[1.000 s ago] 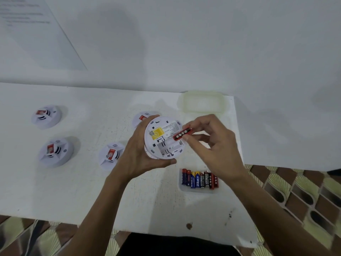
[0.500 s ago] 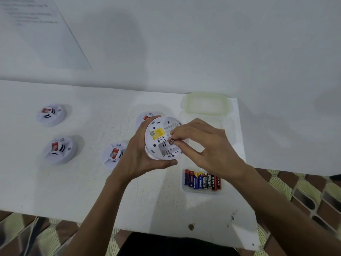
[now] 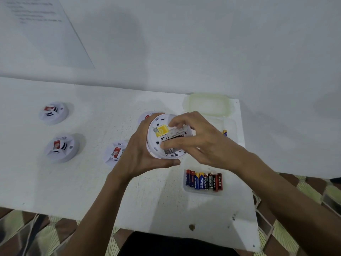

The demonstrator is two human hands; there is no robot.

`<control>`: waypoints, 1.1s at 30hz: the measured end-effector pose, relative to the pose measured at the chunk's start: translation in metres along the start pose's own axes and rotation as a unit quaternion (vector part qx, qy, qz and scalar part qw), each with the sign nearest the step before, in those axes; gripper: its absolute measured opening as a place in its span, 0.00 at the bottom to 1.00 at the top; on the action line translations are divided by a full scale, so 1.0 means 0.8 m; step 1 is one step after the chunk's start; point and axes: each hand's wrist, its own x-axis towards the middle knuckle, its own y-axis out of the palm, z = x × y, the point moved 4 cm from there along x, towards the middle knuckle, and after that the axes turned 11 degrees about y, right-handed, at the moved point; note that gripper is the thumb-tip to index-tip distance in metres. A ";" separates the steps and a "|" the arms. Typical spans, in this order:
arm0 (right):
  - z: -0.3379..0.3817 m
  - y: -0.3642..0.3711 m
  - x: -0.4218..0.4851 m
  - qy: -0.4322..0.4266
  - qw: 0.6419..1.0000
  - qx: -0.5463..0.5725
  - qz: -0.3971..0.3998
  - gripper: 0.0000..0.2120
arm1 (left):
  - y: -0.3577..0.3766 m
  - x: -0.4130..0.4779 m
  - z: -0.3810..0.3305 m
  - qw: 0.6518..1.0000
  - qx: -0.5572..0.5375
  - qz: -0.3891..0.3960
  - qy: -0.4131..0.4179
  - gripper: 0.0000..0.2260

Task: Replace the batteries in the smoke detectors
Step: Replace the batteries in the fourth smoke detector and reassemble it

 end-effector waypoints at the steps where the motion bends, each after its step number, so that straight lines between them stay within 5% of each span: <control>1: -0.002 -0.002 0.002 0.000 1.000 0.003 0.013 0.15 | 0.000 0.001 0.003 1.000 0.006 0.006 0.006 0.39; 10: -0.010 -0.003 0.008 0.005 0.997 0.027 0.065 0.13 | 0.007 -0.002 0.027 0.997 -0.056 0.056 0.013 0.46; 21: -0.067 -0.019 -0.014 0.195 0.969 0.140 -0.053 0.11 | 0.008 -0.006 0.024 0.999 -0.036 0.024 0.031 0.45; 27: -0.161 0.001 -0.036 0.394 0.908 -0.063 0.125 0.15 | 0.010 -0.007 0.026 0.998 -0.040 0.004 0.052 0.40; 33: -0.196 0.027 -0.045 0.424 0.834 -0.232 0.267 0.23 | 0.010 -0.006 0.027 0.999 -0.027 -0.003 0.047 0.39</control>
